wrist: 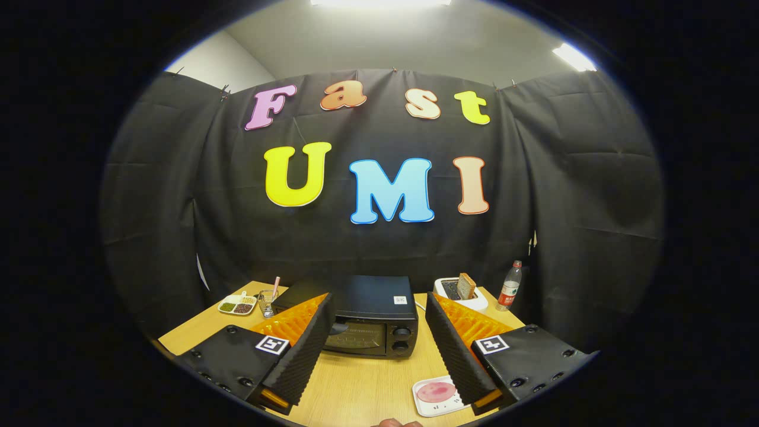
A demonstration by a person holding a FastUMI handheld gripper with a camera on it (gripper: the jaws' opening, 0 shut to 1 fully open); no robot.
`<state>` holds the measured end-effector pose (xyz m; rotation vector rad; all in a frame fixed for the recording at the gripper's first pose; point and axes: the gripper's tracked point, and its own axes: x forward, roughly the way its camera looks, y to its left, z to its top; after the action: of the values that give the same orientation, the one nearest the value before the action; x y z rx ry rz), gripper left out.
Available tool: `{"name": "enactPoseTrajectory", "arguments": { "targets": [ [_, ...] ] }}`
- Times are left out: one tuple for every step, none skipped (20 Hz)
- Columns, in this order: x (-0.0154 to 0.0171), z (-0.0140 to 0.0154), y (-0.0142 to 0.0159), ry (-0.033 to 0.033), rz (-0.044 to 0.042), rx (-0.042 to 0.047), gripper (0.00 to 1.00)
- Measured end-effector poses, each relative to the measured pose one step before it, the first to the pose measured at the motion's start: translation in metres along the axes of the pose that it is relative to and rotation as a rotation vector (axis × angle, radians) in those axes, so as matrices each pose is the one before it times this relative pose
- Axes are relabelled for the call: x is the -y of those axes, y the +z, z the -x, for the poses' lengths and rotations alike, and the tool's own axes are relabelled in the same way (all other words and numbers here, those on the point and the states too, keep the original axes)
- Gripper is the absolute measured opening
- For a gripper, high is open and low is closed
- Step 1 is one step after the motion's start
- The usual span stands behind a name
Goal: Open the toaster oven, put the food inside, and close the toaster oven door.
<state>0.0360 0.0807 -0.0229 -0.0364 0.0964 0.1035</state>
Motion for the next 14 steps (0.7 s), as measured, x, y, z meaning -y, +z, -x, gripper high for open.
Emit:
{"name": "enactPoseTrajectory", "arguments": {
  "targets": [
    [-0.00436, -0.00448, -0.00156, 0.00826, 0.00623, -0.00835, 0.98],
    [-0.00490, -0.00583, -0.00135, 0.00975, 0.00192, -0.00880, 0.98],
    [-0.00377, -0.00573, -0.00096, 0.00433, -0.00222, -0.00365, 0.98],
    [-0.00422, -0.00596, 0.00091, 0.00484, -0.00375, -0.00350, 0.98],
    [-0.00531, -0.00653, -0.00225, 0.00825, -0.00147, -0.00607, 0.98],
    [-0.00516, -0.00766, -0.00167, 0.01011, -0.00107, -0.00957, 0.98],
    [-0.00452, -0.00817, -0.00251, 0.00857, -0.00203, -0.00766, 0.98],
    [-0.00412, -0.00729, -0.00029, 0.00875, -0.00309, -0.00419, 0.98],
    [-0.00419, -0.00918, -0.00204, 0.01059, -0.00131, -0.00609, 0.98],
    [-0.00453, -0.00856, -0.00259, 0.00886, 0.00177, -0.00834, 0.98],
    [-0.00281, -0.00792, -0.00498, 0.00741, 0.00034, -0.00985, 0.98],
    [-0.00348, -0.00692, -0.00298, 0.00919, -0.00186, -0.00529, 0.98],
    [-0.00258, -0.00725, -0.00465, 0.00476, -0.00263, -0.00972, 0.98],
    [-0.00190, -0.00801, -0.00488, 0.00550, -0.00246, -0.01233, 0.98]
  ]
}}
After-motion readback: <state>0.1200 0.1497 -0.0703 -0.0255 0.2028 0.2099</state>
